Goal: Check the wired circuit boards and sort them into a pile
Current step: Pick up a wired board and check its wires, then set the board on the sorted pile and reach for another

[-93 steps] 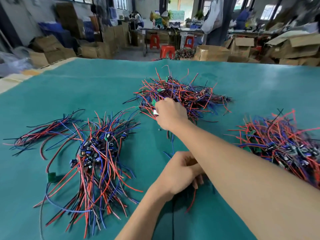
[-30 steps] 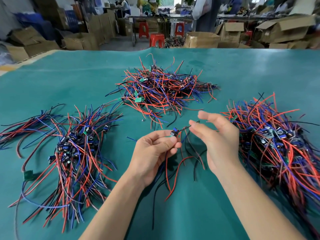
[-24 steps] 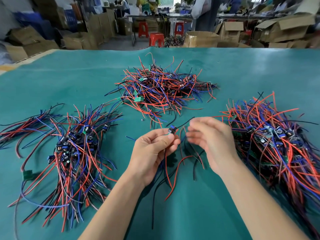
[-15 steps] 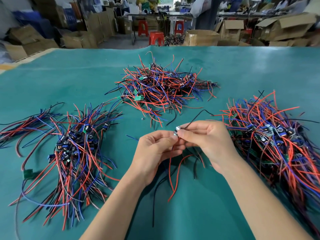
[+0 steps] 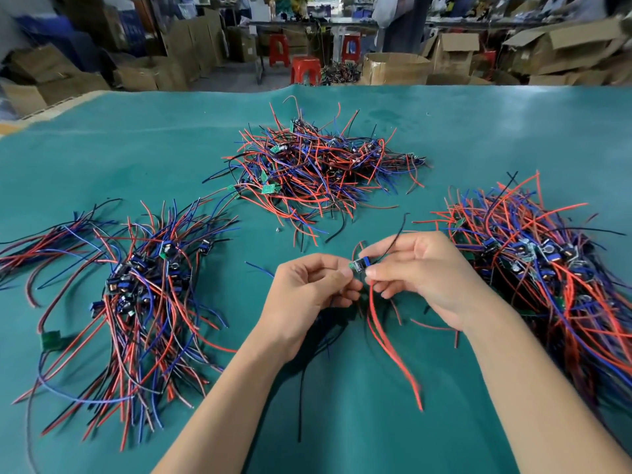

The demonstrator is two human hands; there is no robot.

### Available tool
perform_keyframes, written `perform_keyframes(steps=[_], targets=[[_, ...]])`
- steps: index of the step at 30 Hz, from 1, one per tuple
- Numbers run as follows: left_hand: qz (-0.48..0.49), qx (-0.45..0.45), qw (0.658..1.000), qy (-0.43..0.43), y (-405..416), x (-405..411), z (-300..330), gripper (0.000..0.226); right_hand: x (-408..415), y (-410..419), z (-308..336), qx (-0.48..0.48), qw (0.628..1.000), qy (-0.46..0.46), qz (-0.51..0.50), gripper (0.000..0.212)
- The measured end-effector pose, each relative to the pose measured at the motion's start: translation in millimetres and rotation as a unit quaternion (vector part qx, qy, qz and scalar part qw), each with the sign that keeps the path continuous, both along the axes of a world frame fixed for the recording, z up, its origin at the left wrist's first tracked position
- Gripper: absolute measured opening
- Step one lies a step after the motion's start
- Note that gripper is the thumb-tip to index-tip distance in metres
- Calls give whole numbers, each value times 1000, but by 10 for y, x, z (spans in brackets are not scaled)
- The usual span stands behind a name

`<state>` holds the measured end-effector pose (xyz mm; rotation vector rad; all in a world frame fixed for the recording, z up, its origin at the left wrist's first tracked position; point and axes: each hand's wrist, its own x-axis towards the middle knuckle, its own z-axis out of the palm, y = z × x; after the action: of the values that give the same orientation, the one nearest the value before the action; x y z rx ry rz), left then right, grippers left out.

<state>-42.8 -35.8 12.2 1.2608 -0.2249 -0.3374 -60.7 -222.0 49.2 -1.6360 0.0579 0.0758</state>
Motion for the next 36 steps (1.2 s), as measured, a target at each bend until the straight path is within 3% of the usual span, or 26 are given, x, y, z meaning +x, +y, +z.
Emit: perform_keyframes(steps=[5,8,15,18,22,24,30,36], targets=[[4,-12,1000,9,-4,2,27,12,36,35,-21,180,981,55,49,25],[8,-16,1000,13,6,4,30,9,51,34,-54,234,968,60,74,31],[-5,13,1000,10,-2,6,23,11,56,118,-121,178,984,6,13,30],[0,23,1000,7,-7,16,2,31,55,132,-127,153,988,-9,-9,32],[-6,44,999,-6,-2,21,-9,14,53,144,-132,121,992,-22,-32,13],[-13,57,998,-14,2,22,-13,16,60,145,-131,86,994,-41,-59,9],[-65,80,994,-42,28,-17,25,15,85,-15,-55,103,975,-92,-176,21],[-99,99,988,-60,32,-42,61,14,77,-173,39,152,940,-130,-278,19]])
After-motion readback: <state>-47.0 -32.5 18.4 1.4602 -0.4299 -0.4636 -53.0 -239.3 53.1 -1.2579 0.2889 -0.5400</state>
